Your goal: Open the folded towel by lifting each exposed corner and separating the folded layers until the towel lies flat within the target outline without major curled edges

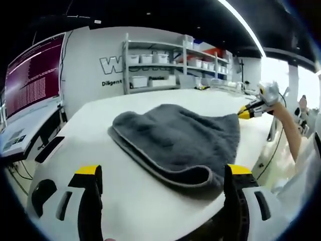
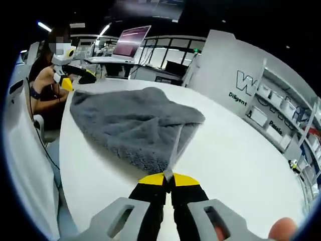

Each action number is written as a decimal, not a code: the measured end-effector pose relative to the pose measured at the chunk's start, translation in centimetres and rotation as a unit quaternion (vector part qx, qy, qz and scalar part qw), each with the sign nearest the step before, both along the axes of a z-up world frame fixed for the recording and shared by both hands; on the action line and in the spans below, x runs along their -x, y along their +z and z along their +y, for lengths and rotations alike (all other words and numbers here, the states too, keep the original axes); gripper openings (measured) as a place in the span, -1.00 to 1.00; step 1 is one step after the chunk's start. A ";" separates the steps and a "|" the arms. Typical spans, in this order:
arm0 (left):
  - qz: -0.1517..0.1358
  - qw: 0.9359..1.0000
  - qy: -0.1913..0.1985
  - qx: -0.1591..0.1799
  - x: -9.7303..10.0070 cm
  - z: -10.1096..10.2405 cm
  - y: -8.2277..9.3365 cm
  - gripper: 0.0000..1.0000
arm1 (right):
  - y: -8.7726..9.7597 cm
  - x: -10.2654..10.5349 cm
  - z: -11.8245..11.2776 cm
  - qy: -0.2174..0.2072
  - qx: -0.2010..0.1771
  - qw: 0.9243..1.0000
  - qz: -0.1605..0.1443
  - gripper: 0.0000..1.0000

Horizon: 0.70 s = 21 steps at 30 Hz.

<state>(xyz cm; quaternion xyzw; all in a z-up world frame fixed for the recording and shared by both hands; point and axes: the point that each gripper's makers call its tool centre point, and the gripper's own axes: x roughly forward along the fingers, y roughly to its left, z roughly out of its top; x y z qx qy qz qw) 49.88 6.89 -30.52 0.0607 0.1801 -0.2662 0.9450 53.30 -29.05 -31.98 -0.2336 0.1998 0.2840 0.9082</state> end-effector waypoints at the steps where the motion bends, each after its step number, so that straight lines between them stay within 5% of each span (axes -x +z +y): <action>1: 0.000 1.000 0.000 0.000 0.0 0.0 0.0 0.98 | 0.1 -0.5 -0.3 -0.001 0.001 1.000 0.003 -1.00; 21: 0.011 1.000 0.008 -0.006 -0.6 0.0 -0.5 0.97 | -0.2 -10.4 -6.0 -0.020 0.089 0.995 0.038 -1.00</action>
